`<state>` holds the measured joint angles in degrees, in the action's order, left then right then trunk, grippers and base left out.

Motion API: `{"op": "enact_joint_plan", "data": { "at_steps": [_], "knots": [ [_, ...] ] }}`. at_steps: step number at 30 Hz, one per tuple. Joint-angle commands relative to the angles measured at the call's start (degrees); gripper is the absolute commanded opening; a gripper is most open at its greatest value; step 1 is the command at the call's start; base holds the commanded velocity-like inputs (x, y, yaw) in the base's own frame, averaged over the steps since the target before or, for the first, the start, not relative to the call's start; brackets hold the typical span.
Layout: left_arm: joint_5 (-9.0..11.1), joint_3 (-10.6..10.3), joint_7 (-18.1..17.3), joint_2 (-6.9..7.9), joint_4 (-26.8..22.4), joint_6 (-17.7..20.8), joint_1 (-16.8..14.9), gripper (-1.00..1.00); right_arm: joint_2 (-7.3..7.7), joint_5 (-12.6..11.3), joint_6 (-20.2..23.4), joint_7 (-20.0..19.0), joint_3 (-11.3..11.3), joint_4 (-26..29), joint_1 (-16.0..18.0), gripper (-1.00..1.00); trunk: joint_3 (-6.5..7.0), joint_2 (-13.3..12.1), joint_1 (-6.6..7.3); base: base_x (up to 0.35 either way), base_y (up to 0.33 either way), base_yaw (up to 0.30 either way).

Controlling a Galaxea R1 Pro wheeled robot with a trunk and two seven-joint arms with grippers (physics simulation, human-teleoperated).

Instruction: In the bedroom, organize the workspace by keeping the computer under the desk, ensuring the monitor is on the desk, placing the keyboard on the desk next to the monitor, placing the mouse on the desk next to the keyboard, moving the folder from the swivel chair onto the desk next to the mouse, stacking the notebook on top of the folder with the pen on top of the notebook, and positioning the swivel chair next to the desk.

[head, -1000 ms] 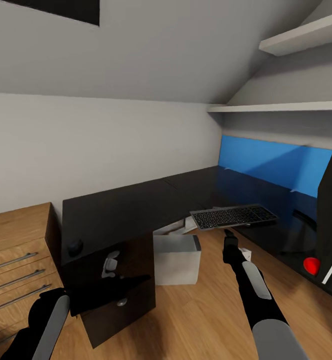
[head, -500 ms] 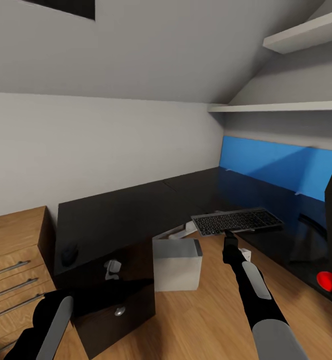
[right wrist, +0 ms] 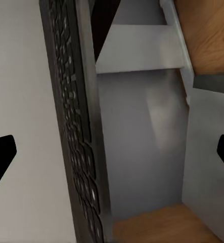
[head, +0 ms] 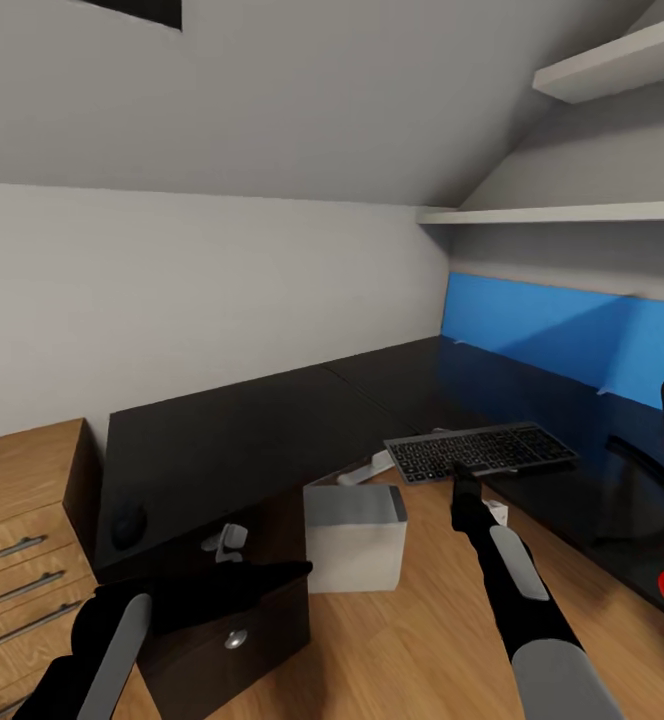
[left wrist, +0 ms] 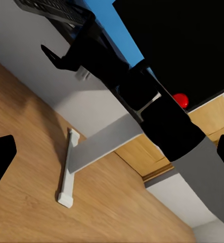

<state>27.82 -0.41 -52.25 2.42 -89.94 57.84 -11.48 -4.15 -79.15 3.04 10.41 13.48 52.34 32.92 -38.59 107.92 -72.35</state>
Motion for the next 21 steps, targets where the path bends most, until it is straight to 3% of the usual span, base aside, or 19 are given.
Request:
{"op": "enact_joint_plan", "data": {
  "at_steps": [1, 10, 17, 21],
  "knots": [
    [0.0, -0.1, -0.1, 0.05, 0.0, 0.2, 0.0, 1.0, 0.09, -0.3, 0.3, 0.3, 0.2, -0.1, 0.0, 1.0, -0.06, 0.0, 0.0, 0.019, 0.0, 0.0],
    [0.0, -0.2, -0.2, 0.04, 0.0, 0.2, 0.0, 1.0, 1.77, -0.4, 0.4, 0.3, 0.2, -1.6, 0.0, 1.0, -0.06, 0.0, 0.0, 0.005, 0.0, 0.0],
    [0.0, -0.2, -0.2, 0.04, 0.0, 0.1, 0.0, 1.0, 4.02, -0.4, 2.1, 0.1, 0.1, -8.5, 0.4, 1.0, -0.06, 0.0, 0.0, 0.0, 0.0, 0.0],
    [0.0, -0.2, -0.2, 0.04, 0.0, 0.1, 0.0, 1.0, 4.07, -0.4, 2.8, -0.1, -0.3, -9.2, 0.5, 1.0, -0.06, 0.0, 0.0, 0.0, 0.0, 0.0]
  ]
}}
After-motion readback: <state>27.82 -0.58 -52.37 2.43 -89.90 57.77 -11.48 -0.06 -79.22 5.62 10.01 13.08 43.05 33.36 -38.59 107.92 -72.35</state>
